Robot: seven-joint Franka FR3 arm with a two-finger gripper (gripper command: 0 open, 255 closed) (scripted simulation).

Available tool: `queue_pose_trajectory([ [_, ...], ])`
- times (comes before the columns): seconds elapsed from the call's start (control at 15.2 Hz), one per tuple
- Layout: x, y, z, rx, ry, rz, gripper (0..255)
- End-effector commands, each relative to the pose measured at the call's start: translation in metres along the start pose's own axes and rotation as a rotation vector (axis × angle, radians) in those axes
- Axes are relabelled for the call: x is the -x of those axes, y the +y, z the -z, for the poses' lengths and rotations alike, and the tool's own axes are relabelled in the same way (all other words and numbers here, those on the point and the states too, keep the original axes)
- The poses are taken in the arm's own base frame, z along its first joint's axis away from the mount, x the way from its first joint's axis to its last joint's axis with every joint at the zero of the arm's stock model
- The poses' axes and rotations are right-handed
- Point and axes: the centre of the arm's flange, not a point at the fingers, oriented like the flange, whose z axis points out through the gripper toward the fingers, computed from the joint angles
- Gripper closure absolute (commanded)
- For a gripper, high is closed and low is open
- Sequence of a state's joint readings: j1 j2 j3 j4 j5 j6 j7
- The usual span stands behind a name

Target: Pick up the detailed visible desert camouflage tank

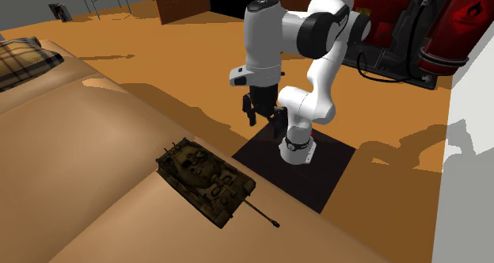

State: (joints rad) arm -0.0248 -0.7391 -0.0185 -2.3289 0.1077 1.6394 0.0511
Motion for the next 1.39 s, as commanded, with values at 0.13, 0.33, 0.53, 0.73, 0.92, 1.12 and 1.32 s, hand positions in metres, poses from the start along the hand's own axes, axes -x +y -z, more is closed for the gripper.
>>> queue_pose_trajectory([
  [0.13, -0.014, -0.025, 0.006, 0.024, 0.001, -0.148, 0],
  [0.33, -0.043, -0.058, 0.015, 0.059, 0.003, -0.370, 0],
  [0.53, -0.077, -0.084, 0.022, 0.094, 0.005, -0.593, 0],
  [0.73, -0.117, -0.102, 0.029, 0.129, 0.006, -0.815, 0],
  [0.92, -0.160, -0.111, 0.035, 0.165, 0.008, -1.037, 0],
  [1.12, -0.203, -0.111, 0.041, 0.200, 0.010, -1.259, 0],
  [1.32, -0.243, -0.102, 0.047, 0.232, 0.011, -1.464, 0],
])
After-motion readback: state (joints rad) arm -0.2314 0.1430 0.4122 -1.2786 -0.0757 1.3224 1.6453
